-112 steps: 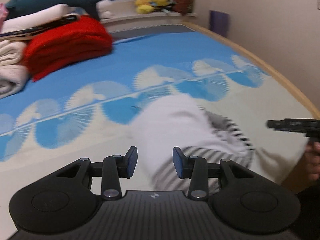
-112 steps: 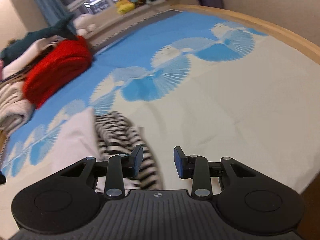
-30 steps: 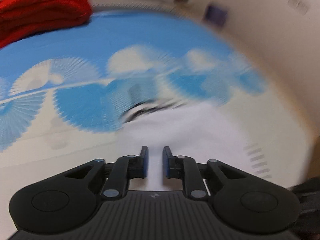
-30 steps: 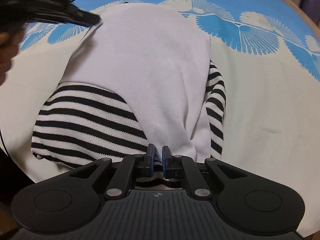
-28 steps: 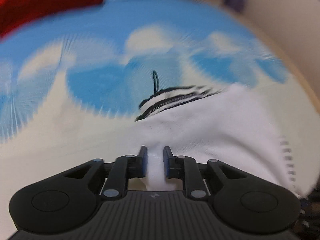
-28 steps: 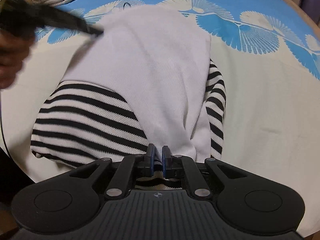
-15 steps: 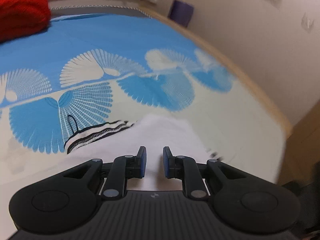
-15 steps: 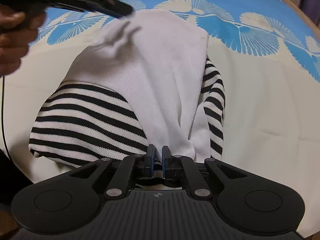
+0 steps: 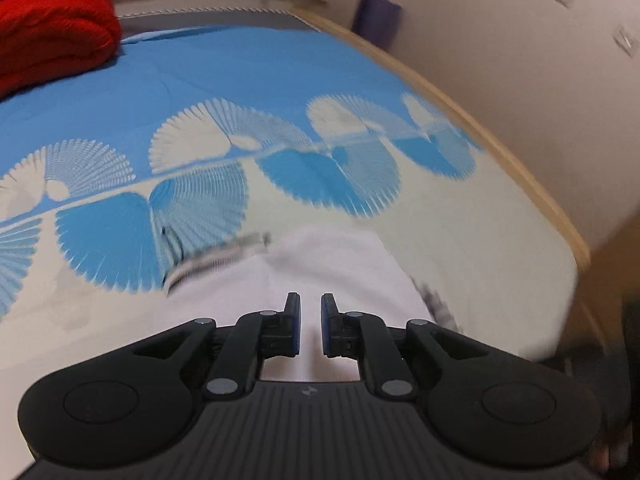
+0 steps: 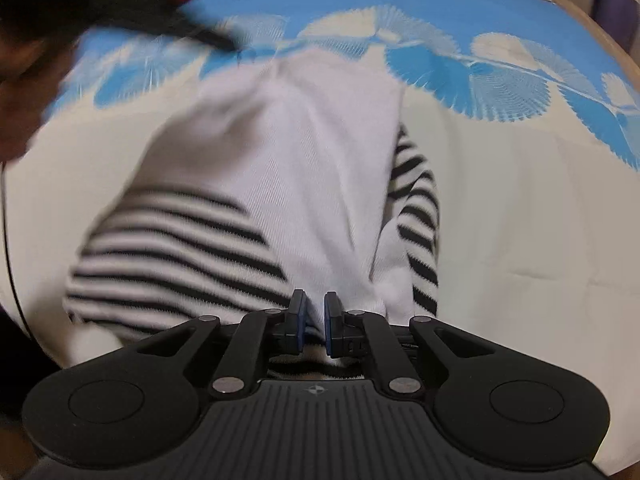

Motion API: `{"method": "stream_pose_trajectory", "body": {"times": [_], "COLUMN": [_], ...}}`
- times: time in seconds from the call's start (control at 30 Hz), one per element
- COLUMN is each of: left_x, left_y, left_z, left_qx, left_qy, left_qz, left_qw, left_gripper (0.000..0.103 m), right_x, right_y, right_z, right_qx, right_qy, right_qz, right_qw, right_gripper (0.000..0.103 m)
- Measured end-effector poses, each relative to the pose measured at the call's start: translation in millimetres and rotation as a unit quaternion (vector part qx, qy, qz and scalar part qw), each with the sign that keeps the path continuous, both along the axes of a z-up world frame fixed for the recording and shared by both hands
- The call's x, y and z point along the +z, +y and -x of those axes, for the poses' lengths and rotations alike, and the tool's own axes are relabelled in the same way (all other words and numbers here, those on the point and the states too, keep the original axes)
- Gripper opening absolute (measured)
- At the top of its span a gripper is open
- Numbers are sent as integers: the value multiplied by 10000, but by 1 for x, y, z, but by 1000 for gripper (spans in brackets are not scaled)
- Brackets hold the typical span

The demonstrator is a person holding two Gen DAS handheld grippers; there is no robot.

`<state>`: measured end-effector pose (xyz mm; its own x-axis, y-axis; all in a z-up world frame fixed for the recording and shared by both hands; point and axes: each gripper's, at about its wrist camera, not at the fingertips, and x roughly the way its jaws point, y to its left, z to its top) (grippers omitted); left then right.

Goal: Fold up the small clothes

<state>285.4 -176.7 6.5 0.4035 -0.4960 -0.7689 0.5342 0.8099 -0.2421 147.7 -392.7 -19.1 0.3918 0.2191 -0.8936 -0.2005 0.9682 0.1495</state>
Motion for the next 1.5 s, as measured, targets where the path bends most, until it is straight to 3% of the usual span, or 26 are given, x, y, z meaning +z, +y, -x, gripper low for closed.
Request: {"method": "stream_pose_trajectory", "body": {"times": [0.07, 0.13, 0.17, 0.2, 0.23, 0.27, 0.3, 0.33, 0.43, 0.5, 0.53, 0.6, 0.67, 0.7, 0.8, 0.87, 0.9, 0.93, 1.03, 1.07, 1.2, 1.37, 1.43, 1.5], "left_x": [0, -19, -42, -68, -79, -73, -66, -61, -56, -57, -63, -79, -82, -80, -63, -53, -53, -54, -70, -76, -103, -135, -142, -144], "left_y": [5, 7, 4, -2, -8, -12, -13, -8, 21, 34, 37, 28, 21, 21, 40, 58, 64, 70, 73, 73, 75, 75, 70, 63], "left_z": [29, 54, 64, 74, 85, 93, 94, 92, 88, 84, 81, 80, 84, 83, 70, 52, 43, 33, 11, 6, -8, -18, -22, -24], "left_qx": [-342, -547, -730, -912, -1103, -1274, -1295, -1163, -423, -13, 80, -69, -365, -351, 141, 713, 1007, 1258, 1554, 1629, 1834, 1926, 1838, 1766], "left_qy": [94, 408, 681, 833, 646, 363, 343, 461, 739, 821, 976, 1244, 1132, 1120, 989, 958, 995, 1072, 1493, 1608, 1947, 2449, 2482, 2367], "left_qz": [-110, -197, -442, -945, -1332, -1385, -1337, -1206, -737, -661, -669, -1052, -1369, -1342, -807, -278, -61, 128, 553, 624, 816, 1430, 1582, 1507], "left_qw": [9993, 9975, 9940, 9878, 9828, 9815, 9819, 9848, 9936, 9944, 9929, 9866, 9834, 9840, 9917, 9925, 9899, 9862, 9749, 9714, 9601, 9394, 9379, 9434], "left_gripper": [12, 12, 12, 12, 12, 11, 12, 13, 32, 33, 33, 33, 33, 33, 45, 76, 81, 83, 83, 83, 84, 85, 84, 75], "right_x": [9, 11, 8, 1, -11, -21, -28, -30, -24, -23, -25, -30, -31, -30, -25, -14, -9, -3, 4, 2, -17, -37, -45, -50], "right_y": [-7, -13, -14, -14, -15, -16, -18, -20, -30, -37, -40, -42, -39, -38, -41, -48, -53, -58, -64, -65, -58, -48, -50, -51], "right_z": [1, 1, 0, -1, -2, -1, 1, 3, 8, 11, 13, 14, 13, 13, 10, 9, 9, 8, 3, -1, -15, -28, -31, -34], "right_qx": [-207, -377, -396, -403, -396, -380, -385, -427, -679, -829, -863, -847, -807, -819, -936, -1143, -1270, -1394, -1675, -1717, -1602, -1477, -1624, -1738], "right_qy": [-283, -420, -320, -127, 190, 465, 658, 710, 615, 620, 679, 783, 794, 792, 702, 473, 334, 166, -116, -80, 445, 758, 924, 1001], "right_qz": [-171, -181, -105, 55, 308, 496, 589, 626, 336, 159, 145, 186, 236, 232, 105, -275, -477, -653, -819, -849, -844, -593, -745, -894], "right_qw": [9992, 9982, 9986, 9991, 9986, 9970, 9954, 9946, 9952, 9945, 9939, 9931, 9933, 9932, 9931, 9919, 9902, 9879, 9824, 9814, 9825, 9843, 9796, 9756], "right_gripper": [11, 13, 13, 13, 13, 14, 14, 14, 15, 18, 18, 18, 18, 18, 18, 25, 27, 37, 71, 75, 75, 81, 80, 71]}}
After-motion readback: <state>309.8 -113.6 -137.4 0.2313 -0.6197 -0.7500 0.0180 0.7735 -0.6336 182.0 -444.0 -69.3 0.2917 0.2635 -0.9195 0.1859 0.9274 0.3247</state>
